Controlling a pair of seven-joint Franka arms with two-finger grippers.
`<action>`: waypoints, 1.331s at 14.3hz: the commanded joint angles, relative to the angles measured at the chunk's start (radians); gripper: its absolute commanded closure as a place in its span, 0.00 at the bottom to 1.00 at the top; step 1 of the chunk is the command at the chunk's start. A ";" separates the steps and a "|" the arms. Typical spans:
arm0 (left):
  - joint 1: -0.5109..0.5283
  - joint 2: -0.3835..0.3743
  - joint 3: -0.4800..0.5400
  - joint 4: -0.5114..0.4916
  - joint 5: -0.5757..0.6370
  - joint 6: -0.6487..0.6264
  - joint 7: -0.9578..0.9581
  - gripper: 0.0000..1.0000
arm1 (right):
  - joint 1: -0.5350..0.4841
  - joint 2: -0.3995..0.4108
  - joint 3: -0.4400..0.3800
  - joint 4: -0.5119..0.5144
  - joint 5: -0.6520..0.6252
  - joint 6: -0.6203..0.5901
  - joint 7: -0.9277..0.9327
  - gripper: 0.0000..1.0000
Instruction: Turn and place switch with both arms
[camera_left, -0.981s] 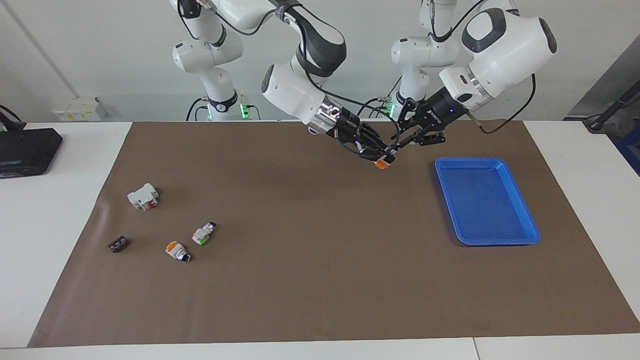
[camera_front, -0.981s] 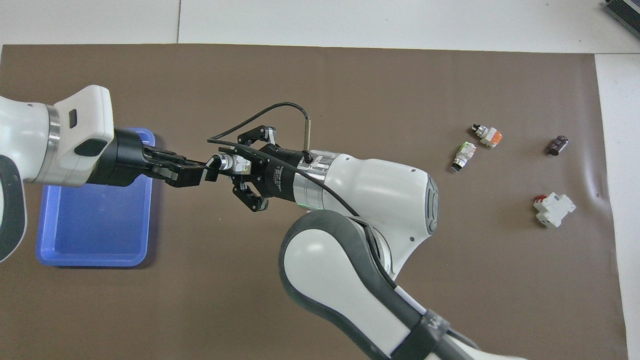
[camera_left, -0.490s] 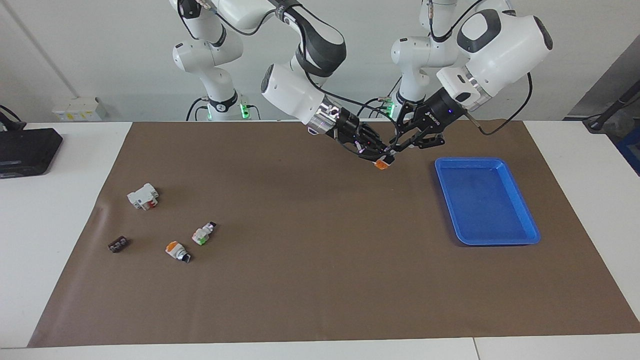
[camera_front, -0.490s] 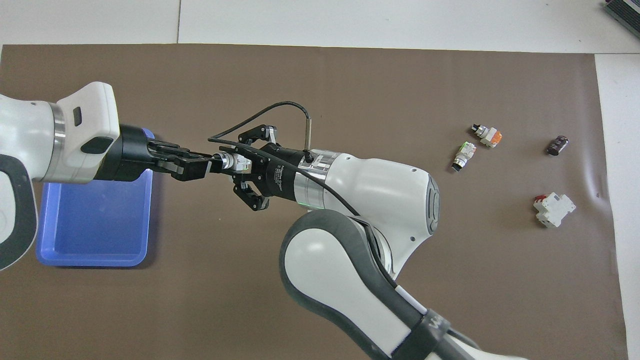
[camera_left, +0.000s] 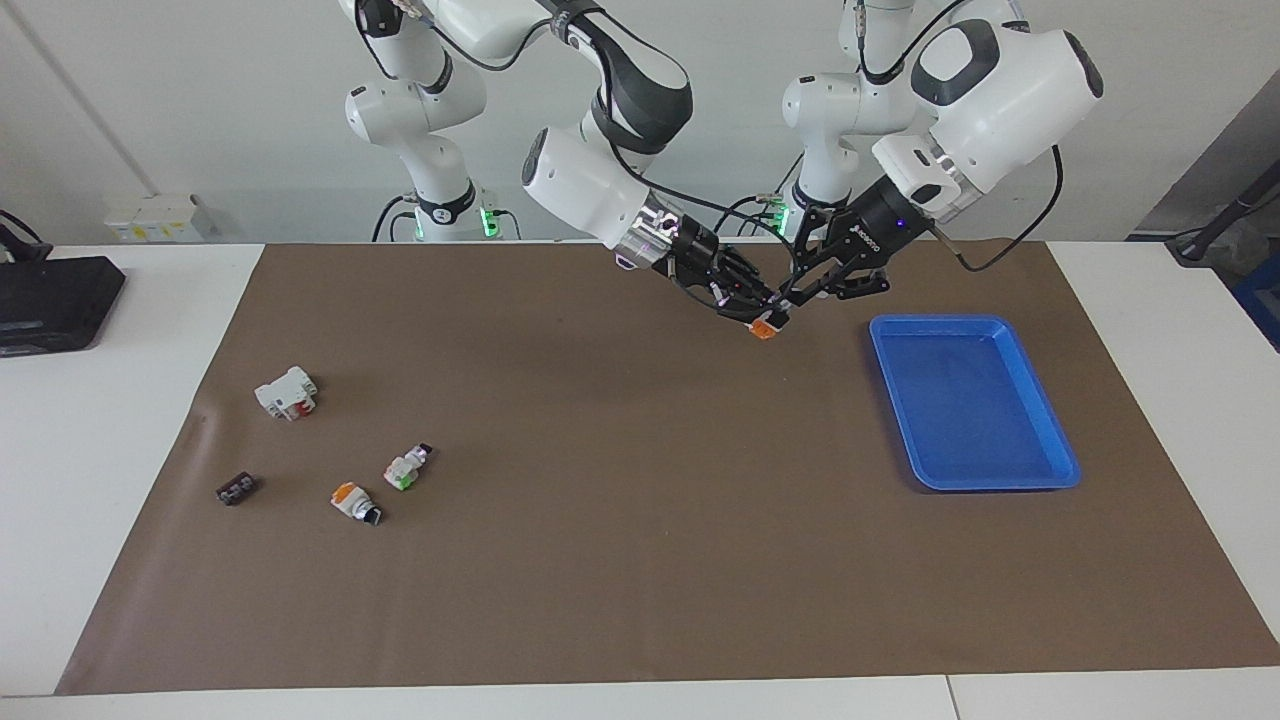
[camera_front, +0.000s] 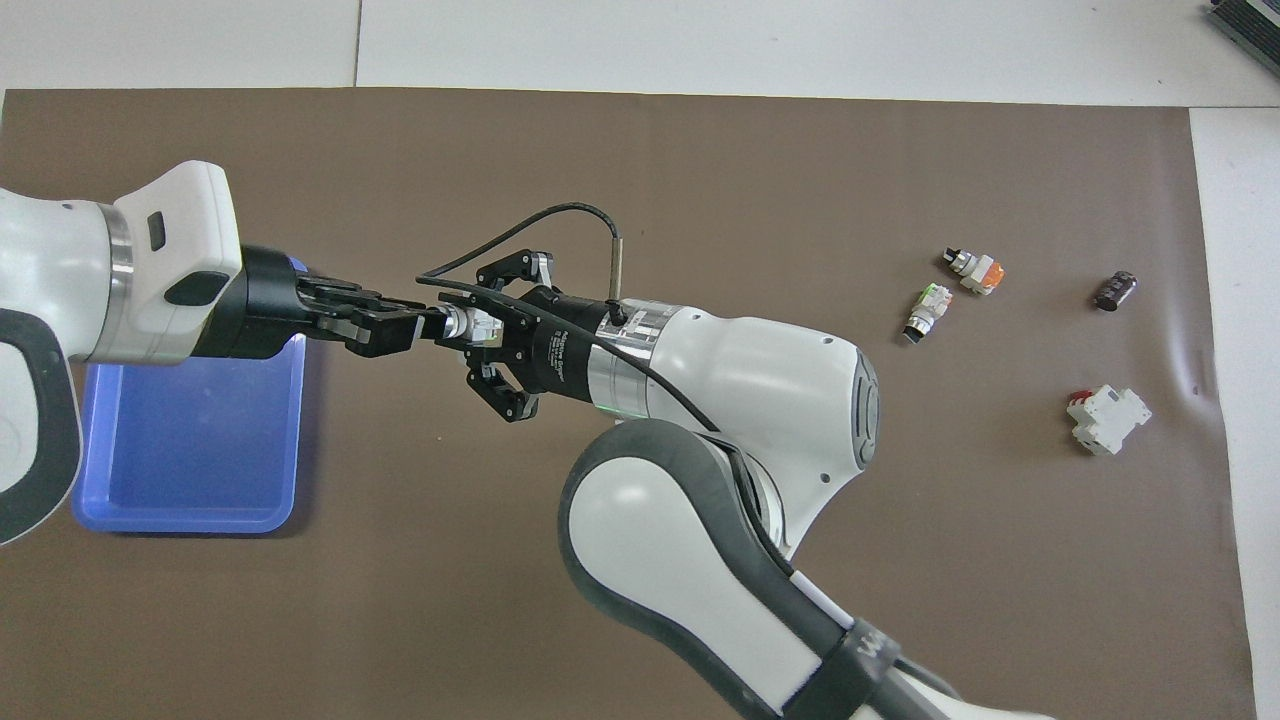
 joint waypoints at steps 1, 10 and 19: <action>-0.025 -0.028 0.010 -0.037 -0.016 0.037 0.011 0.79 | 0.004 0.008 0.009 0.005 0.001 0.025 -0.025 1.00; -0.032 -0.046 0.010 -0.072 -0.011 -0.012 0.016 0.86 | 0.026 0.013 0.009 0.003 0.001 0.066 -0.025 1.00; -0.033 -0.064 0.010 -0.086 -0.007 -0.081 -0.177 1.00 | 0.027 0.013 0.009 0.003 0.001 0.065 -0.025 1.00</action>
